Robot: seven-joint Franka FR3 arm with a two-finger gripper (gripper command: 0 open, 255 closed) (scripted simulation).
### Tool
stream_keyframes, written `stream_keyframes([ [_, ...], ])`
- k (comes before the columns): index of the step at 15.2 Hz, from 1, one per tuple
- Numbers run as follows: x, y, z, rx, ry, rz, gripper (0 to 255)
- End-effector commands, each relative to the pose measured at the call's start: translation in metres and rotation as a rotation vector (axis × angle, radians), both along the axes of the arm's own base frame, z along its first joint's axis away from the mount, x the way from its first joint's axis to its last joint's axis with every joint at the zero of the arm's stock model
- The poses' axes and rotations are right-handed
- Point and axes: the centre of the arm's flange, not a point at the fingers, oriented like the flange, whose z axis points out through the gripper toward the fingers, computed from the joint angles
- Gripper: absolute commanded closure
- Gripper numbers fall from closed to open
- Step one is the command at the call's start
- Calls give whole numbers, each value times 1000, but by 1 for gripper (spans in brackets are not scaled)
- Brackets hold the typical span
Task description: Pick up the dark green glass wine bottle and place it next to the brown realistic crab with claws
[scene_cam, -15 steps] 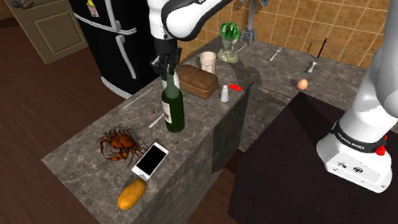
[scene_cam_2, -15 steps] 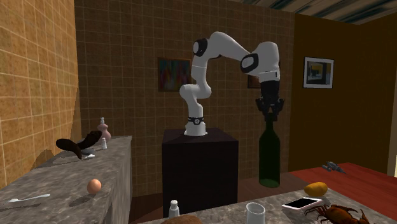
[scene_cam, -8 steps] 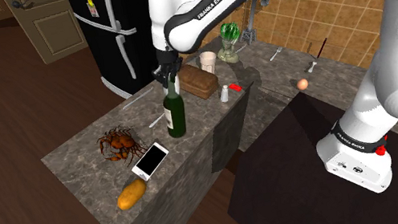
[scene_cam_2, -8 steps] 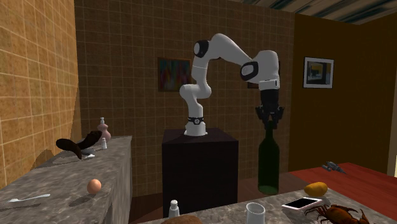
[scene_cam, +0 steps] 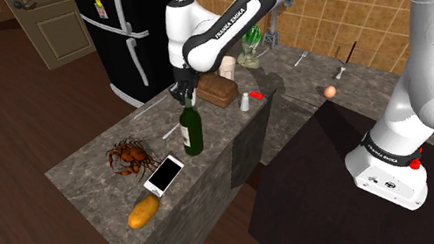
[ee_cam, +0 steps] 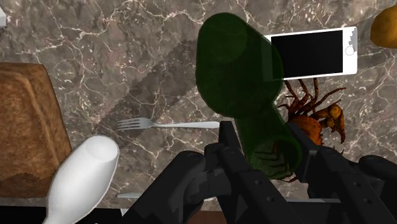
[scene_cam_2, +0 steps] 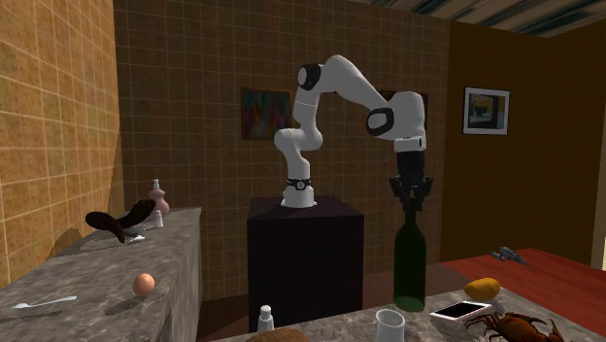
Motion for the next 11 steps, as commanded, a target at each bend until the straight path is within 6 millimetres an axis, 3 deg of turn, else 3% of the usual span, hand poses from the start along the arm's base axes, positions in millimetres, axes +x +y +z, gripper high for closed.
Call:
stream_keyframes([
  [1,1,1,-10,0,-1,0,255],
  [7,1,1,-42,0,-1,0,255],
  [11,1,1,-42,0,-1,0,255],
])
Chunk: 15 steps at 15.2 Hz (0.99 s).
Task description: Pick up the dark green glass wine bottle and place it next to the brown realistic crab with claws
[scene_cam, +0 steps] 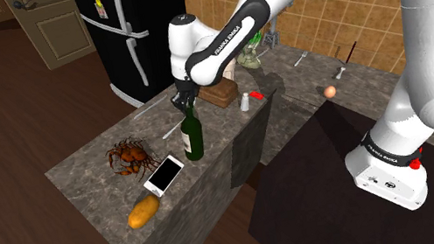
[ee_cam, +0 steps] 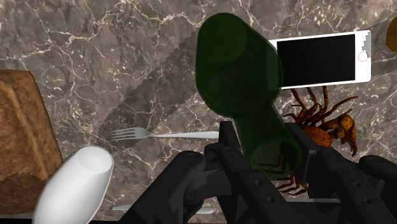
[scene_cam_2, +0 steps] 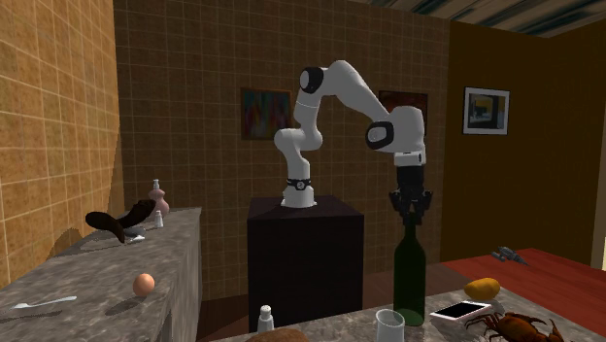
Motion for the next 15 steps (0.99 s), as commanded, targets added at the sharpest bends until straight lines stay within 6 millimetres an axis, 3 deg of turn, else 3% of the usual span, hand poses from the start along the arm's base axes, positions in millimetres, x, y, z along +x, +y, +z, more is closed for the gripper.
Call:
stream_keyframes([
  [1,0,0,0,0,-1,0,255],
  [3,0,0,0,0,-1,0,255],
  [4,0,0,0,0,-1,0,0],
  [9,0,0,0,0,-1,0,0],
  [13,-7,0,50,0,-1,0,0],
  [15,-7,0,50,0,-1,0,0],
])
